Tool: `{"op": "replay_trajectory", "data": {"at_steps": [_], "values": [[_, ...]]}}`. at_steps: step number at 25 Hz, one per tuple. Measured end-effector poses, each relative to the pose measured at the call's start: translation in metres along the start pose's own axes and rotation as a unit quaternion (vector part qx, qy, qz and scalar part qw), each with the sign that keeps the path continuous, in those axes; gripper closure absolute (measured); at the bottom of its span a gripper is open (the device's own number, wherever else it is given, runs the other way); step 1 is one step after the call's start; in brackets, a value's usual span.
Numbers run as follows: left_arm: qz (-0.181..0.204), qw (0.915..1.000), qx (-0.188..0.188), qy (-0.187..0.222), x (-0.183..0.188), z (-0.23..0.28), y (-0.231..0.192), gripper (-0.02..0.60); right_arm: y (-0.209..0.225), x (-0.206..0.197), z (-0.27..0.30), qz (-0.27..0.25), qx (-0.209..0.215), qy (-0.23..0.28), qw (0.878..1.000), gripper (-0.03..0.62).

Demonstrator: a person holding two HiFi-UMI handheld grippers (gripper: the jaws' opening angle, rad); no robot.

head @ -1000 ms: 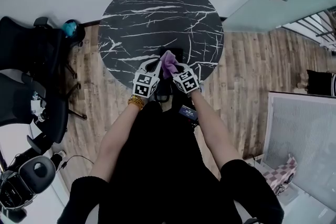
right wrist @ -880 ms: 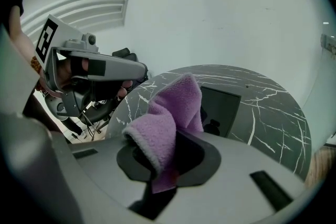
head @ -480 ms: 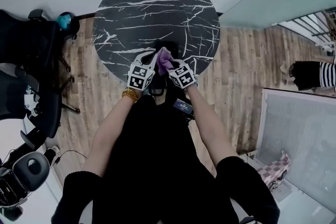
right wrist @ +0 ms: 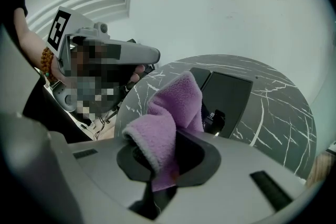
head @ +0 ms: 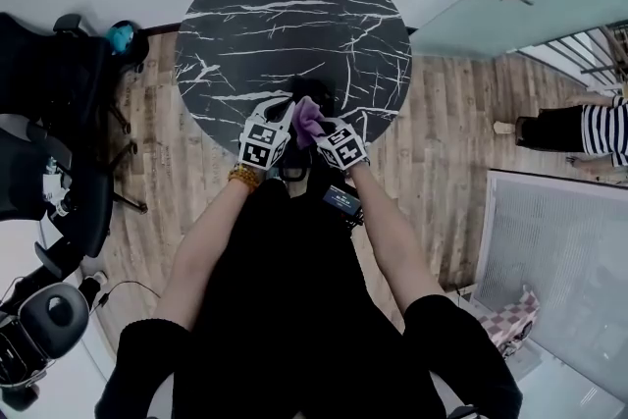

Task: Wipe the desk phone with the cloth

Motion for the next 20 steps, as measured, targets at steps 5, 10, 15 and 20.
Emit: {"op": "replay_trajectory", "data": {"at_steps": [5, 10, 15, 20], "values": [[0.0, 1.0, -0.003, -0.001, -0.001, 0.001, 0.001, 0.563, -0.005, -0.007, 0.0, -0.004, 0.008, -0.015, 1.0, 0.537], [0.001, 1.0, -0.005, -0.002, -0.001, 0.003, 0.002, 0.563, -0.01, -0.017, 0.002, 0.001, 0.024, -0.033, 0.999, 0.537], [0.001, 1.0, -0.006, -0.002, -0.001, 0.002, 0.002, 0.563, -0.014, -0.023, 0.002, -0.006, 0.038, -0.047, 0.998, 0.537], [0.0, 1.0, -0.008, -0.004, -0.002, 0.002, 0.004, 0.563, -0.017, -0.028, 0.002, -0.009, 0.043, -0.059, 0.997, 0.537]]}}
Point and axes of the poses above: the fingertips, and each gripper's own axes: z forward along the fingers, y to its right, x out of its top, the point moved 3 cm from there along -z, backward along the fingers, and after that the axes turned 1 degree about y, right-handed, at the moved point
